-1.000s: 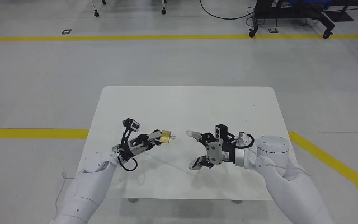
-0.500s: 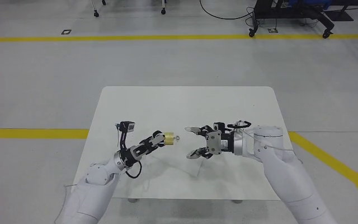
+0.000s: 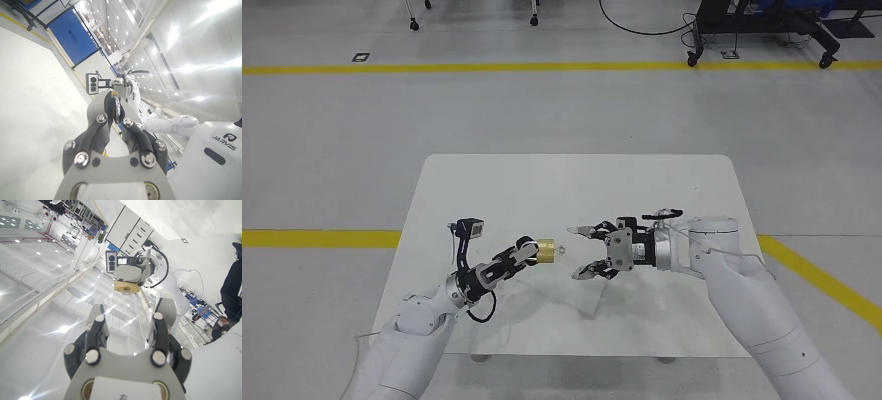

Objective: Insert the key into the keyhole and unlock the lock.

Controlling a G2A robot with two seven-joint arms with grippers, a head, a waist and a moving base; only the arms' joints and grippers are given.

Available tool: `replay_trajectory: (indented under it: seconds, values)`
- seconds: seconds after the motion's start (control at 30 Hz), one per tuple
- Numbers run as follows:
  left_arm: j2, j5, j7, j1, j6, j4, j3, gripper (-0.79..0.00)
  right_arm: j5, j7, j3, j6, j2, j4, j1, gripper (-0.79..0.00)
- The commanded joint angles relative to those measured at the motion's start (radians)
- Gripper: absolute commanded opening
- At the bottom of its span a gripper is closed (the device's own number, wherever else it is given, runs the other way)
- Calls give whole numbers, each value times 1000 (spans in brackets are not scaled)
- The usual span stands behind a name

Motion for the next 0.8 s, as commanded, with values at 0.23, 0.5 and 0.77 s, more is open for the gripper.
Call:
replay_trajectory:
  seconds: [0.23,0.5,0.77]
  values:
    - [4,76,102,28,-77,-25,-18,-785,-59,66,5,-94,5,-32,-38,-489]
    - [-1,91,118,-7,-89,6,32,-785,-123,112,-10,-124,7,-32,-44,-465]
    - [0,92,104,-18,-87,6,62,-785,-130,116,-7,-146,6,-29,-48,-465]
